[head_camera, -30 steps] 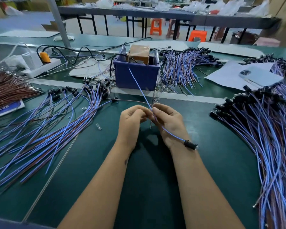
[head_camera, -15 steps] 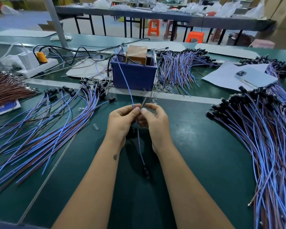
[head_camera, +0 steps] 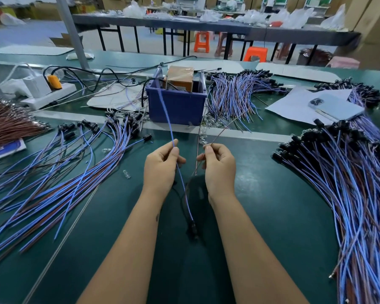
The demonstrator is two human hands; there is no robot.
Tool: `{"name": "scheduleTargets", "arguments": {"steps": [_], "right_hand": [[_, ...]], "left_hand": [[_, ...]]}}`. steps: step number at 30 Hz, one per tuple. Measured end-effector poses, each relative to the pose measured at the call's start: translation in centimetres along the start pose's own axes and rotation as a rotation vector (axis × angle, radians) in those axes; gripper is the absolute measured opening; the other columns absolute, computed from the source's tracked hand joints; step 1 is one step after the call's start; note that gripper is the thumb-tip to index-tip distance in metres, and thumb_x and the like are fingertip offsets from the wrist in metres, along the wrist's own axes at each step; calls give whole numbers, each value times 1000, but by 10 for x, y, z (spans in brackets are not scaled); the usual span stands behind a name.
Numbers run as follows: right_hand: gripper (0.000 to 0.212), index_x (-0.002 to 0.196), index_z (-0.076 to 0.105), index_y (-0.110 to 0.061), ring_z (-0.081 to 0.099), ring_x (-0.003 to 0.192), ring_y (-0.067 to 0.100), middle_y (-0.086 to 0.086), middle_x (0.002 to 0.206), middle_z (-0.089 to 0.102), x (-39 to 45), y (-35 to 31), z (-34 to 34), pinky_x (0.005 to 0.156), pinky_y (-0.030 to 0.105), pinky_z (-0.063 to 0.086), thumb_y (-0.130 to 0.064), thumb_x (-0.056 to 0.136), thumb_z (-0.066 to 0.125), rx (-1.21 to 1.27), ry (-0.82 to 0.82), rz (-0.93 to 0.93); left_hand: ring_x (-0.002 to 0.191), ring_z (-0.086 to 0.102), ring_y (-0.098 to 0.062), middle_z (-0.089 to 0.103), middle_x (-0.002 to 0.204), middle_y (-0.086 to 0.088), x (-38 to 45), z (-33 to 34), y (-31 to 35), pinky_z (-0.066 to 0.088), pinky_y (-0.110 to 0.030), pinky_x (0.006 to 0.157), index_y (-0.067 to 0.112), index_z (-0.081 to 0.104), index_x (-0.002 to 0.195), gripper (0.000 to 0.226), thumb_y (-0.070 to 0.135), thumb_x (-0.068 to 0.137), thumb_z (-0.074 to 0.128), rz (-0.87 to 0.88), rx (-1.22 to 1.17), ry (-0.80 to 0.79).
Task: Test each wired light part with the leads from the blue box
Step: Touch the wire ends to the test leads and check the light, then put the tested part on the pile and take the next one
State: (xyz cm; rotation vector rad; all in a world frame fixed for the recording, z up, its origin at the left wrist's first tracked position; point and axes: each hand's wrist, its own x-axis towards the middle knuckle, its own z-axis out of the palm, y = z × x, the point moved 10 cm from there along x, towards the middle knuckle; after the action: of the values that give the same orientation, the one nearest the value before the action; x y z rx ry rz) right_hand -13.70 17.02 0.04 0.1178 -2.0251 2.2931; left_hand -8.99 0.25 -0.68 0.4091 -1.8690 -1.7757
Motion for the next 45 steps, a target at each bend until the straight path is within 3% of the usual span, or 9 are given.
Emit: {"name": "scheduleTargets", "arguments": {"steps": [5, 8, 13, 18, 25, 27, 30, 35, 45], "right_hand": [[18, 93, 64, -22, 41, 52, 0, -11, 63, 51, 2, -11, -4, 53, 11, 36, -14, 98, 50, -163, 11, -128], [17, 98, 67, -20, 39, 48, 1, -10, 61, 51, 2, -11, -1, 50, 12, 33, -15, 98, 51, -220, -13, -154], [17, 98, 67, -19, 35, 50, 6, -4, 60, 49, 3, -11, 7, 52, 22, 33, -17, 98, 51, -255, -38, -152], [16, 98, 67, -19, 42, 49, 2, -6, 63, 56, 7, -6, 1, 52, 16, 37, -19, 98, 50, -250, 3, -115], [16, 94, 64, -23, 45, 49, 0, -7, 63, 57, 11, -3, 2, 52, 15, 39, -20, 99, 49, -268, 4, -85], [16, 91, 63, -25, 46, 51, 0, -7, 63, 56, 10, -4, 1, 56, 19, 42, -20, 99, 49, -264, 6, -87], [17, 89, 61, -30, 50, 59, 4, -9, 67, 58, 9, -4, -1, 68, 32, 50, -22, 99, 50, -259, 12, -77], [21, 85, 59, -34, 53, 63, 8, -9, 68, 59, 8, -6, -1, 72, 38, 52, -21, 99, 50, -251, 16, -73], [16, 92, 62, -27, 52, 53, 0, -9, 63, 58, 10, -1, -4, 62, 25, 49, -20, 99, 49, -227, 30, -56]], "left_hand": [[48, 45, 0, 59, 64, 1, 3, -20, 5, 37, -11, 51, 20, 51, 139, 42, 16, 98, 50, 69, 310, 72], [54, 40, -12, 53, 68, -8, 6, -30, 4, 38, -25, 54, 23, 53, 138, 42, 19, 97, 49, 61, 417, 105], [50, 33, -8, 39, 58, 3, 7, -27, 6, 32, -16, 47, 24, 57, 134, 41, 17, 95, 49, 87, 471, 91], [49, 41, -2, 37, 42, 12, 7, -23, 9, 34, -11, 49, 25, 61, 130, 39, 15, 94, 49, 101, 517, 79], [48, 38, -5, 36, 45, 12, 10, -27, 4, 34, -20, 49, 24, 60, 131, 40, 16, 94, 49, 65, 478, 94], [49, 36, -7, 37, 49, 10, 11, -27, 3, 36, -27, 53, 30, 66, 121, 36, 16, 93, 49, 57, 468, 95], [56, 37, -16, 42, 59, -3, 12, -28, 4, 37, -31, 58, 45, 60, 84, 31, 17, 91, 48, 74, 442, 93], [59, 44, -16, 49, 62, -5, 16, -31, -3, 40, -30, 58, 23, 66, 122, 36, 16, 91, 50, 40, 408, 117], [61, 48, -16, 53, 64, -5, 16, -33, -4, 44, -31, 61, 20, 62, 129, 38, 16, 93, 50, 39, 400, 119]]}}
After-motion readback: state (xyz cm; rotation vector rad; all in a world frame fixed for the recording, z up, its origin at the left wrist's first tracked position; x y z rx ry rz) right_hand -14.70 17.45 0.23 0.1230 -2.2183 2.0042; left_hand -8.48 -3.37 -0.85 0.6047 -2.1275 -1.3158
